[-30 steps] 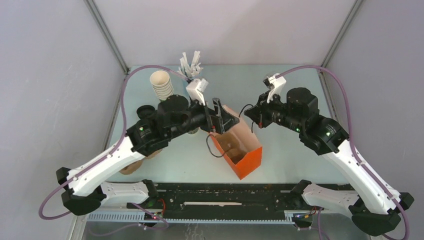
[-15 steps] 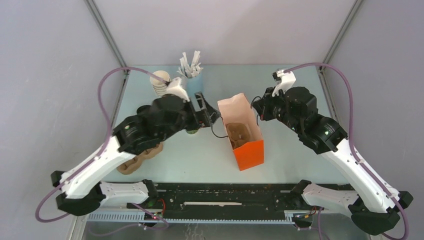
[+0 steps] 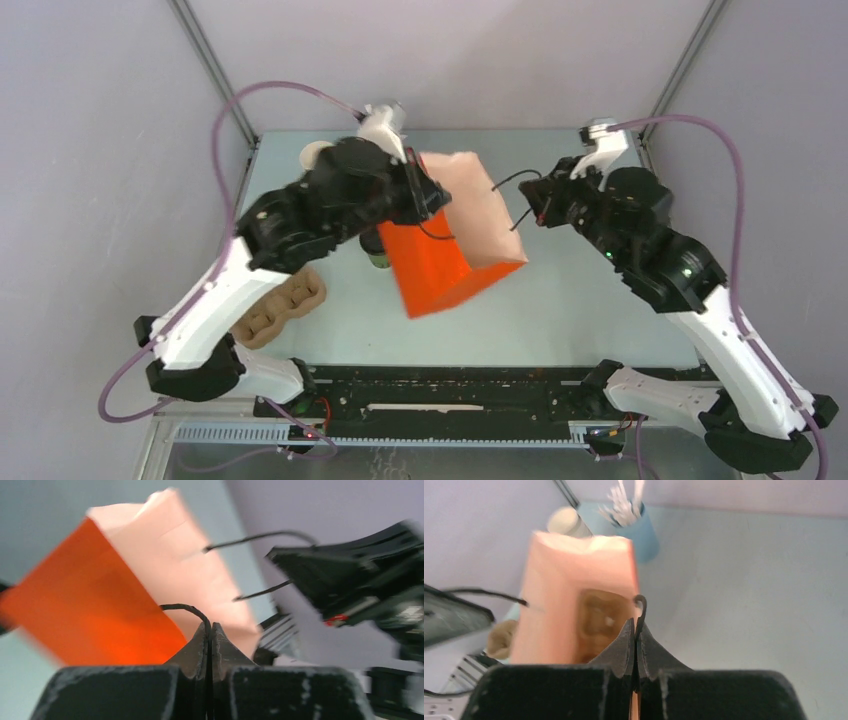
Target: Pack the takeout coffee
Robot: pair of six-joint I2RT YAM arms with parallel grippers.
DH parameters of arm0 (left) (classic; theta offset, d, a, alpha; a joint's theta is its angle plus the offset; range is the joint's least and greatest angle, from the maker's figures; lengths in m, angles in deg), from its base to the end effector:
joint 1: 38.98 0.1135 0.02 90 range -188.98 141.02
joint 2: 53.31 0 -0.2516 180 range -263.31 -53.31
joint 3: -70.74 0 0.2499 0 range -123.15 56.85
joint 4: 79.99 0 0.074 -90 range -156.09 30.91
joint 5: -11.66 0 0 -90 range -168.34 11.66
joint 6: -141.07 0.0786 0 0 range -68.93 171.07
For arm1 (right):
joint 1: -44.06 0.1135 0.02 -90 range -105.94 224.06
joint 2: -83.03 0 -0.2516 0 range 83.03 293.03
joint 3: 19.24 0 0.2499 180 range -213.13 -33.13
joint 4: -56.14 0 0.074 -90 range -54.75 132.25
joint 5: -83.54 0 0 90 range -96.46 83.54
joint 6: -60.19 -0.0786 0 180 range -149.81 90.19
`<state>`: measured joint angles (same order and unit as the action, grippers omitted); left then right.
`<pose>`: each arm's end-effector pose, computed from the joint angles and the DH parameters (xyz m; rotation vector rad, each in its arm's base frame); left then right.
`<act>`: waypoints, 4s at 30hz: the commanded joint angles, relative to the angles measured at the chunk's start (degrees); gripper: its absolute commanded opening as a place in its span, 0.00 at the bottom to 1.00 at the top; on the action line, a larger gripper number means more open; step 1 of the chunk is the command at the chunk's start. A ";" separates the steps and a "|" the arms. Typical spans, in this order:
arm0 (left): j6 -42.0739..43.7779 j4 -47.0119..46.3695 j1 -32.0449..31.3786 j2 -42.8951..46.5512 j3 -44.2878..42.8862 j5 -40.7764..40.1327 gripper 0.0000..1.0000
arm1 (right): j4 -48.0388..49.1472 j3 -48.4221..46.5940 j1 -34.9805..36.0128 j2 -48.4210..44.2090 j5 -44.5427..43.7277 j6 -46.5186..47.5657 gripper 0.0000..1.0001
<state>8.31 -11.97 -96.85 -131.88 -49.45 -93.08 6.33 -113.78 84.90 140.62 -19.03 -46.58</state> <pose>0.1719 -0.2361 0.4594 0.1099 2.1189 -0.8345 0.1865 0.1386 0.4426 -0.2223 1.8067 0.5217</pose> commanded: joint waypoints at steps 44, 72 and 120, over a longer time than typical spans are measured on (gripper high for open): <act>-3.65 -16.35 15.62 12.90 19.53 18.59 0.00 | 4.40 4.90 -4.73 -8.53 5.72 -4.92 0.00; 0.75 -22.70 18.55 10.80 24.82 20.33 0.00 | 18.36 3.02 -15.07 -2.32 18.27 8.93 0.00; 17.41 -8.36 14.94 -0.25 5.44 23.29 0.00 | 28.50 2.06 -27.26 8.77 43.79 4.34 0.00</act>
<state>22.39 -26.74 -84.85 -130.02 -27.86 -76.64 36.84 -109.78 57.30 157.64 41.36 -28.90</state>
